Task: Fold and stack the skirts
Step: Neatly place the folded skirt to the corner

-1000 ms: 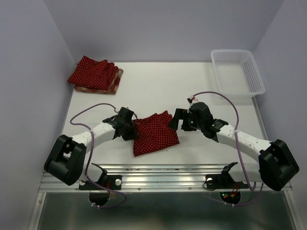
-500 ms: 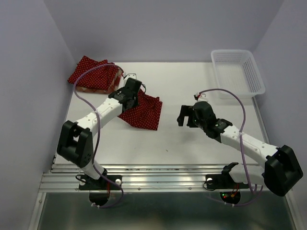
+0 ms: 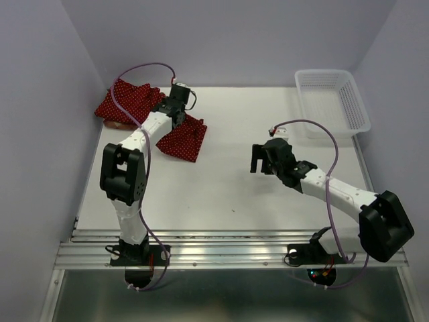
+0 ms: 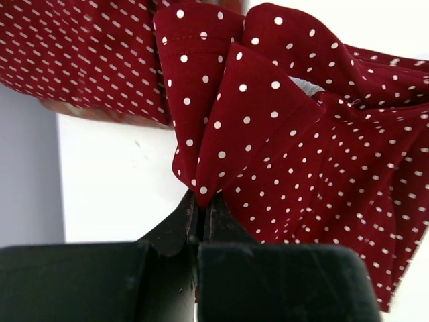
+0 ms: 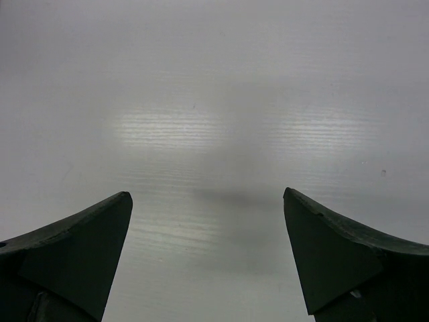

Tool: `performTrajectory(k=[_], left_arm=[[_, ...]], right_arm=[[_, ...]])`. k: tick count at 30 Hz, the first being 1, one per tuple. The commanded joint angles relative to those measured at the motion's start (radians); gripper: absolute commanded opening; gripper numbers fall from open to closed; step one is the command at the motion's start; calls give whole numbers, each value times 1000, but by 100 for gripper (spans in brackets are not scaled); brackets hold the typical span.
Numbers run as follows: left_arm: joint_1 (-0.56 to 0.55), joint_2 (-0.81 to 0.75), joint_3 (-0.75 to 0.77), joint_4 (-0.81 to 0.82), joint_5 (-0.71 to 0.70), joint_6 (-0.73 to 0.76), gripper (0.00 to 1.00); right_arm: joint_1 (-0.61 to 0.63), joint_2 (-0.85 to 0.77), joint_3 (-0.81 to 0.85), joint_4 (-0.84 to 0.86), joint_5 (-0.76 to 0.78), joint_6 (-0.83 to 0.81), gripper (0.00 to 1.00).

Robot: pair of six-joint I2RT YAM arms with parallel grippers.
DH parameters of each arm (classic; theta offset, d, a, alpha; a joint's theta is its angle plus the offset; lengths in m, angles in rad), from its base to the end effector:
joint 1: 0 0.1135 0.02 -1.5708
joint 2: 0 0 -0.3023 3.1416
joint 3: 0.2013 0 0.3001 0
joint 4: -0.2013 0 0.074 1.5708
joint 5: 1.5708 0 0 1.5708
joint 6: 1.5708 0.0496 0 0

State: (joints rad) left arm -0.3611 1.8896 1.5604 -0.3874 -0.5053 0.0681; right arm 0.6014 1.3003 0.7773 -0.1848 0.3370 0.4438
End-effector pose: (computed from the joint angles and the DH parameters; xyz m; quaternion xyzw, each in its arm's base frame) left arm 0.4771 -0.1545 0.2852 0.0865 0.8831 0.1665 0.4300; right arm 0.2696 0.1651 0.2314 -0.0006 0.8982 0.0738 0.4333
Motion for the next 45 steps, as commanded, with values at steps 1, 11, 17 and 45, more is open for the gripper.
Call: performTrajectory(k=[1, 11, 17, 45], left_arm=[[59, -37, 87, 97, -32, 183, 0], [132, -8, 230, 165, -15, 367, 0], [145, 35, 335, 151, -21, 430, 0], [286, 281, 664, 75, 73, 414, 0]], right_arm=[[-8, 20, 57, 15, 66, -27, 100], [-8, 80, 74, 16, 103, -43, 100], [-17, 88, 74, 16, 111, -51, 100], [-17, 152, 103, 15, 116, -65, 100]])
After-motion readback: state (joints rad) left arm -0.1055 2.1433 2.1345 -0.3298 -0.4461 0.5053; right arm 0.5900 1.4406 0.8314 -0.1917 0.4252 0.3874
